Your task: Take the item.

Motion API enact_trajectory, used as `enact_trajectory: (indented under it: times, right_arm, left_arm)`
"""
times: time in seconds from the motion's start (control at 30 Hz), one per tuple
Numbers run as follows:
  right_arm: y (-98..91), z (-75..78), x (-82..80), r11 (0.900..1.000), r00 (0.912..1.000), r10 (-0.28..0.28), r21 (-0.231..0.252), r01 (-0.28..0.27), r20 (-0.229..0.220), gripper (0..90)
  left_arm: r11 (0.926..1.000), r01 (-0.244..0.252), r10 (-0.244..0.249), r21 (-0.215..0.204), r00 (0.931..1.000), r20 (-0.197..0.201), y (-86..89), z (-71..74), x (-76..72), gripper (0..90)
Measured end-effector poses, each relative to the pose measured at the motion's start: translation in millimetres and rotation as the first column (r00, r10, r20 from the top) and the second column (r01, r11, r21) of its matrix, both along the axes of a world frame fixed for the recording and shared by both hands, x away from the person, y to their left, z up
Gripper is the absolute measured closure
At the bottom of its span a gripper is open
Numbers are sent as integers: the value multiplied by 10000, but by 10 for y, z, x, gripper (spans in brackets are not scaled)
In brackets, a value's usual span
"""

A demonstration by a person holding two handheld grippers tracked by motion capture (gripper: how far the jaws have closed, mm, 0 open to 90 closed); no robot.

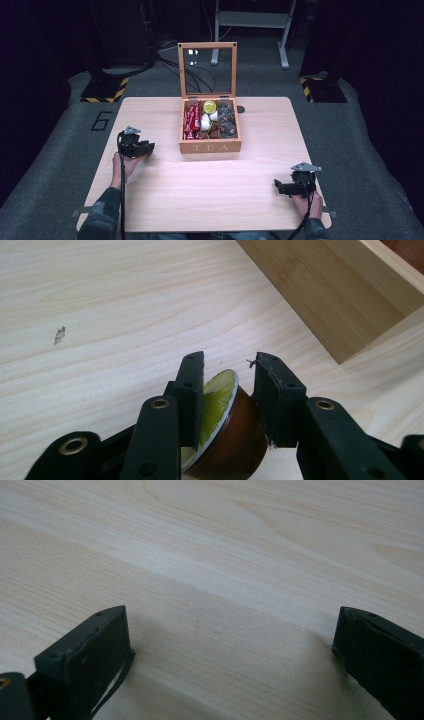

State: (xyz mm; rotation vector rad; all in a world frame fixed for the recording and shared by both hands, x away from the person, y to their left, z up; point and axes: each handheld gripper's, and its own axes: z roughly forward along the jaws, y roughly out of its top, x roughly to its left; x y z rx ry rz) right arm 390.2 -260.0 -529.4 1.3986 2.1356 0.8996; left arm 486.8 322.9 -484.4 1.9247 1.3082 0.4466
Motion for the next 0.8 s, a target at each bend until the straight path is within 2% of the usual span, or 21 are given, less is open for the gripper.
enact_trajectory:
  times: [0.23,0.3,0.43,0.53,0.8]
  right_arm:
    - [0,0,0,10000,10000,-1,0,1,2,14]
    - [0,0,0,10000,10000,0,0,0,1,14]
    - [0,0,0,10000,10000,1,1,-1,3,14]
    - [0,0,0,10000,10000,3,-1,-3,4,14]
    - [-1,0,0,10000,10000,4,-2,-4,6,14]
  left_arm:
    - [9998,69,-64,190,9996,-277,-15,-110,-22,647]
    - [10000,-27,27,-4,9997,-248,-15,-146,-33,647]
    - [10000,40,-40,63,9999,-127,-25,-128,-36,649]
    - [9998,165,-163,68,9996,-243,-30,-117,-42,644]
    - [9998,104,-109,-152,9994,-320,-41,-124,-64,564]
